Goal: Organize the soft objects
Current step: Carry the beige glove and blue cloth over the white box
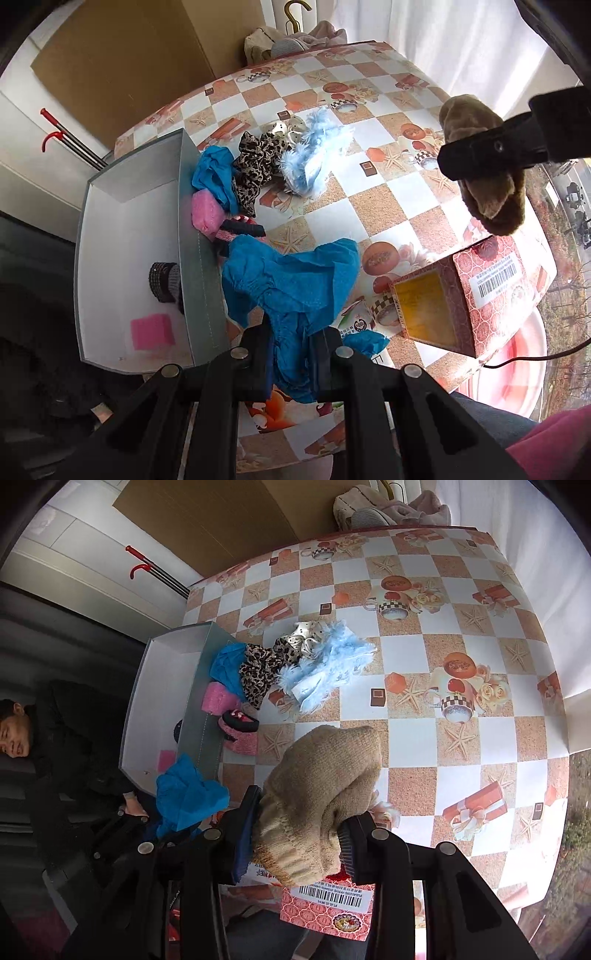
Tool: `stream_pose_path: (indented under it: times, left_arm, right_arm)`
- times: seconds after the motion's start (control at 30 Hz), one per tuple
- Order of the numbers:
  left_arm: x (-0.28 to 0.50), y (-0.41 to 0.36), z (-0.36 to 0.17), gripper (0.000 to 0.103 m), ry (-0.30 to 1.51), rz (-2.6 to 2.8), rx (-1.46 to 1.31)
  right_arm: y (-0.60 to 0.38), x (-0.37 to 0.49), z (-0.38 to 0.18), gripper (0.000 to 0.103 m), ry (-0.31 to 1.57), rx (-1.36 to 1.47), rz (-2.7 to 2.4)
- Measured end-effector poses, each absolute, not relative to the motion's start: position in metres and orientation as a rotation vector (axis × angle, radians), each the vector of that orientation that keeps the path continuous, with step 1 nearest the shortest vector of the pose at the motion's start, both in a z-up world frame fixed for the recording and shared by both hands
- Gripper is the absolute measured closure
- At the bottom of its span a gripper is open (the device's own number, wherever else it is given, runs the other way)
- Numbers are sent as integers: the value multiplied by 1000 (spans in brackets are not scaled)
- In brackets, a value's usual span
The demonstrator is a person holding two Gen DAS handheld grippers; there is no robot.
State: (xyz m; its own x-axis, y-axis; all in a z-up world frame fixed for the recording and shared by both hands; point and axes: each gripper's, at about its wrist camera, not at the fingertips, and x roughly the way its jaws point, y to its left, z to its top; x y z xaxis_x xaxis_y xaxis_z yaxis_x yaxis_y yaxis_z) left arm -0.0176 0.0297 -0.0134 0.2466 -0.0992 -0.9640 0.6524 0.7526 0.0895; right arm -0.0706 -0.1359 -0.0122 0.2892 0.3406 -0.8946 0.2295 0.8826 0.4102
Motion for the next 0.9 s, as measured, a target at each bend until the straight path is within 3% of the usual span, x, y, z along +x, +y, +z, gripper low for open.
stream_pose_path:
  times: [0.9]
  left_arm:
    - [18,141,10,87,1177,-321,274]
  right_arm:
    - [-14,-49,-4,63,1399,257,179]
